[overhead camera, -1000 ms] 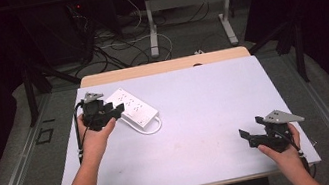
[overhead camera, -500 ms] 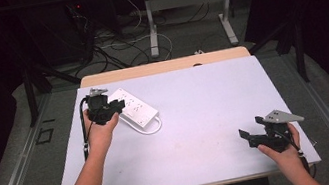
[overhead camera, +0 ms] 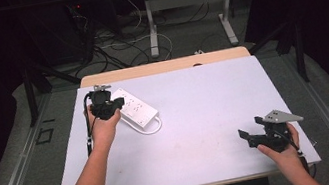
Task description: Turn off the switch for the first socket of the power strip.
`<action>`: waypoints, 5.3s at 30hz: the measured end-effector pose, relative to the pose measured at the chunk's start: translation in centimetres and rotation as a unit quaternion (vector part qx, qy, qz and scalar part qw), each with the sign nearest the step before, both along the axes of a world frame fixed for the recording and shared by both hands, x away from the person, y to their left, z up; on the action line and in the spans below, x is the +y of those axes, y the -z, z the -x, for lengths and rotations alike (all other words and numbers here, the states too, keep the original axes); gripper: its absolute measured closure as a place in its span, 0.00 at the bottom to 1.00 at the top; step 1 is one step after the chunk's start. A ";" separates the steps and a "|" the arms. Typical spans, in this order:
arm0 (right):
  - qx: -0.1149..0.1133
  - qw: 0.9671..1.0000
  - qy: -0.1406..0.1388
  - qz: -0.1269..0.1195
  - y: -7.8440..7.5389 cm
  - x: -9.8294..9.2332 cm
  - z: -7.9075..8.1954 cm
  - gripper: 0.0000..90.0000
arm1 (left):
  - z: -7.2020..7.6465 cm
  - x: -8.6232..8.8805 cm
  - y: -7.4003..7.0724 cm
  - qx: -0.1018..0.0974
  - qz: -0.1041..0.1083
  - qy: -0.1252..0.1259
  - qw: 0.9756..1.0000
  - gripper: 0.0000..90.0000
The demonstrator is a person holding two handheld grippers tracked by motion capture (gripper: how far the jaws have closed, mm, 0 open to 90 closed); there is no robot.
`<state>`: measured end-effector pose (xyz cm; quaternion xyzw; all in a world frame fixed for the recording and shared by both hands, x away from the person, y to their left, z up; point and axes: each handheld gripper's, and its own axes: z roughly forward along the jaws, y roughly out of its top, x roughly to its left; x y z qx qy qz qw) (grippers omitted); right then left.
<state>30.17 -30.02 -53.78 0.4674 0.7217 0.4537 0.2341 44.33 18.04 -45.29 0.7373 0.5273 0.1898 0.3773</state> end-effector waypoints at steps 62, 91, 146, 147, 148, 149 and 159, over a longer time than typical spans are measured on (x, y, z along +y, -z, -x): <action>0.007 1.000 -0.005 0.001 0.2 0.0 -0.1 0.19 | -4.5 -0.8 3.8 0.085 -0.042 -0.024 0.995 1.00; 0.011 1.000 -0.008 0.000 0.3 0.0 -0.1 0.19 | -5.9 -1.2 5.9 0.145 -0.059 -0.026 0.987 1.00; 0.011 1.000 -0.010 0.000 0.3 0.0 -0.3 0.19 | -6.1 -1.4 6.4 0.147 -0.060 -0.030 0.987 1.00; 0.010 1.000 -0.011 -0.004 0.3 0.0 -0.3 0.19 | -6.2 -1.5 6.4 0.147 -0.062 -0.028 0.987 1.00; 0.011 1.000 -0.008 -0.006 0.3 0.0 -0.3 0.19 | -6.2 -1.5 6.4 0.147 -0.061 -0.029 0.987 1.00; 0.011 1.000 -0.008 -0.006 0.3 0.0 -0.3 0.19 | -6.2 -1.5 6.4 0.147 -0.061 -0.029 0.987 1.00; 0.010 1.000 -0.006 -0.007 0.4 0.0 -0.4 0.19 | -6.1 -1.4 6.5 0.143 -0.061 -0.031 0.987 1.00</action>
